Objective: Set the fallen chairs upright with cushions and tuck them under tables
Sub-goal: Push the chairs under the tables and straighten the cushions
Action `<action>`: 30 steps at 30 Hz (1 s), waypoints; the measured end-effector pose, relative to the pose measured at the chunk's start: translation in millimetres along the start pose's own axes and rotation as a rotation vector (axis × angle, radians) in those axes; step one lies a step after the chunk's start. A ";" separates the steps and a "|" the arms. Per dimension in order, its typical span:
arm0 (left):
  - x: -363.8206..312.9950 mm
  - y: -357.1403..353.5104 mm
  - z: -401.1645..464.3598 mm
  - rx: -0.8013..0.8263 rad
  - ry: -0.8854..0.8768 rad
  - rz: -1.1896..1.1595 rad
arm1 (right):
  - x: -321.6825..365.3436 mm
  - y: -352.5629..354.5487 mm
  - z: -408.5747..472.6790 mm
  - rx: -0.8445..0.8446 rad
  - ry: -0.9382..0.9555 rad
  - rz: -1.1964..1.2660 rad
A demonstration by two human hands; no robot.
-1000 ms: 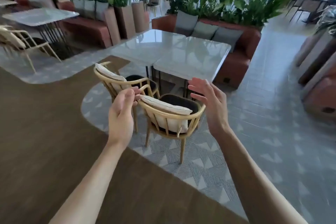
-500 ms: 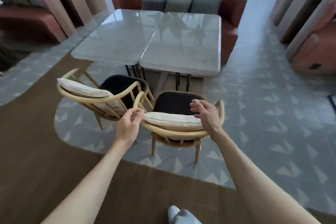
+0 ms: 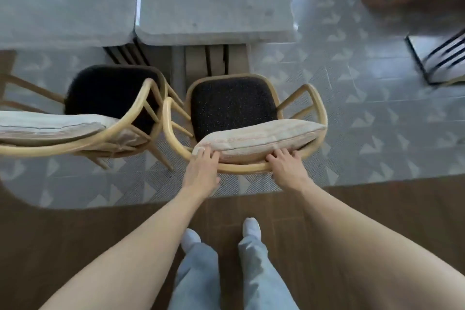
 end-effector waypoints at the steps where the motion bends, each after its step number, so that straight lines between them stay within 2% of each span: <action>1: 1.0 -0.6 5.2 -0.021 -0.021 0.057 | 0.0 -0.2 4.5 0.010 0.008 -0.033; 5: -1.2 -4.3 16.3 -0.053 -0.136 0.215 | -0.3 -3.4 19.5 0.015 0.081 -0.156; 7: -6.0 -12.1 13.5 -0.025 -0.242 0.241 | 0.6 -7.2 19.5 0.025 0.105 -0.182; 11: -3.4 -7.6 17.2 0.002 -0.326 0.316 | 3.2 -10.6 22.4 -0.006 0.131 -0.170; 14: 10.0 3.9 20.7 0.046 -0.273 0.309 | 17.4 -10.1 28.3 -0.055 0.143 -0.099; 18: 32.4 16.2 32.4 0.023 -0.151 0.276 | 41.4 3.3 41.4 -0.073 0.156 -0.004; 30: 53.8 35.8 69.8 -0.059 -0.082 0.209 | 50.3 34.2 77.7 -0.121 0.136 0.025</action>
Point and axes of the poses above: each hand's wrist, its own z-axis towards the middle knuckle, its own y-axis out of the back of the hand, x = y × z, the point moved 1 cm from there along z, towards the middle knuckle, and after that the axes turned 7 degrees about -z, right-handed, at the moved point
